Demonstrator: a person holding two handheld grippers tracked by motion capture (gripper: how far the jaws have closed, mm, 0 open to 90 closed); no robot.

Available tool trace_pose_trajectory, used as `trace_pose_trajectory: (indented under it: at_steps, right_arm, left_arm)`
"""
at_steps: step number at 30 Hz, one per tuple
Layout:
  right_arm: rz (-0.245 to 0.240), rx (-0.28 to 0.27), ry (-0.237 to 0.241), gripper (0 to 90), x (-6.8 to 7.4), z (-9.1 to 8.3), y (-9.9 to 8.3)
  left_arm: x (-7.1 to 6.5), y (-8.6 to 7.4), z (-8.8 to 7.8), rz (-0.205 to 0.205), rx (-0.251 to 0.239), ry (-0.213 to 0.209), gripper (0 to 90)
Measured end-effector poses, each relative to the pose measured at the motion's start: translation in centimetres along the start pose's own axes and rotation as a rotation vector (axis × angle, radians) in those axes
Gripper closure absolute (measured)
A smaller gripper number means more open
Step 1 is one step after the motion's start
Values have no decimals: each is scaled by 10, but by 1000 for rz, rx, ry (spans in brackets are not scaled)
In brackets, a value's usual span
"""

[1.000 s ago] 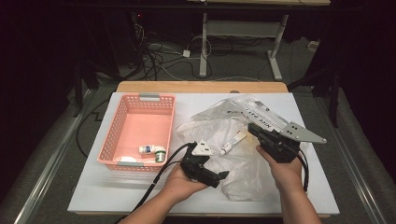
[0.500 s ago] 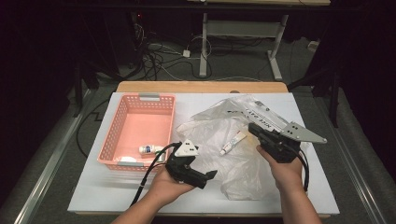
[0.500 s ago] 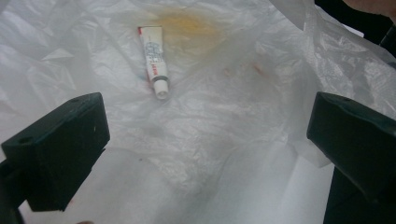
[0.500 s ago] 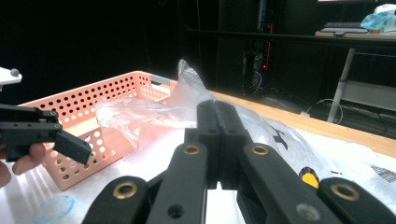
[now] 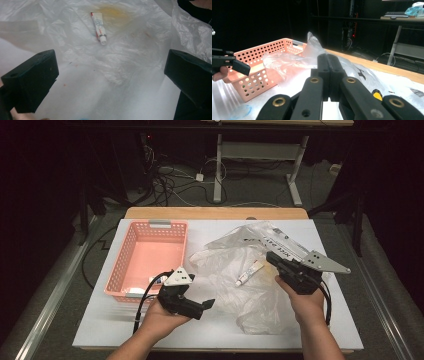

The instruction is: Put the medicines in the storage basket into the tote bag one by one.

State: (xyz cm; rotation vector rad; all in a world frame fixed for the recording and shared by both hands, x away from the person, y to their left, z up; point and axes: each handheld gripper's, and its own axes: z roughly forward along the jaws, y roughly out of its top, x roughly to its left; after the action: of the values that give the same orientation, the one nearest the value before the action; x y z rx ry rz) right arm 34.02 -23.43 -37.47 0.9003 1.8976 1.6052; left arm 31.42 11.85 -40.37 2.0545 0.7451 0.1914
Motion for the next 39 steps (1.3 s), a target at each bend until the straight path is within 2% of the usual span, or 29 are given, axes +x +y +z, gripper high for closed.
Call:
trace_pose_trajectory:
  at_steps: [7, 15, 18, 26, 31, 39]
  right_arm:
    - [-3, 5, -1, 900, 0, 1, -1]
    - [0, 1, -2, 900, 0, 0, -1]
    - [0, 1, -2, 900, -1, 0, 0]
    - [-4, 0, -3, 900, -1, -1, 0]
    - [-2, 0, -3, 900, -2, -1, 0]
    - [-1, -2, -4, 900, -2, -1, 0]
  left_arm:
    - [15, -8, -16, -28, -16, 35, 0]
    - [28, -16, -29, -46, -10, 77, 0]
    - [33, -18, -35, -49, -3, 108, 0]
    - [53, -25, -53, -99, -24, 151, 0]
    - [68, -34, -64, -142, -28, 176, 0]
    - [87, -44, -79, -187, -26, 214, 4]
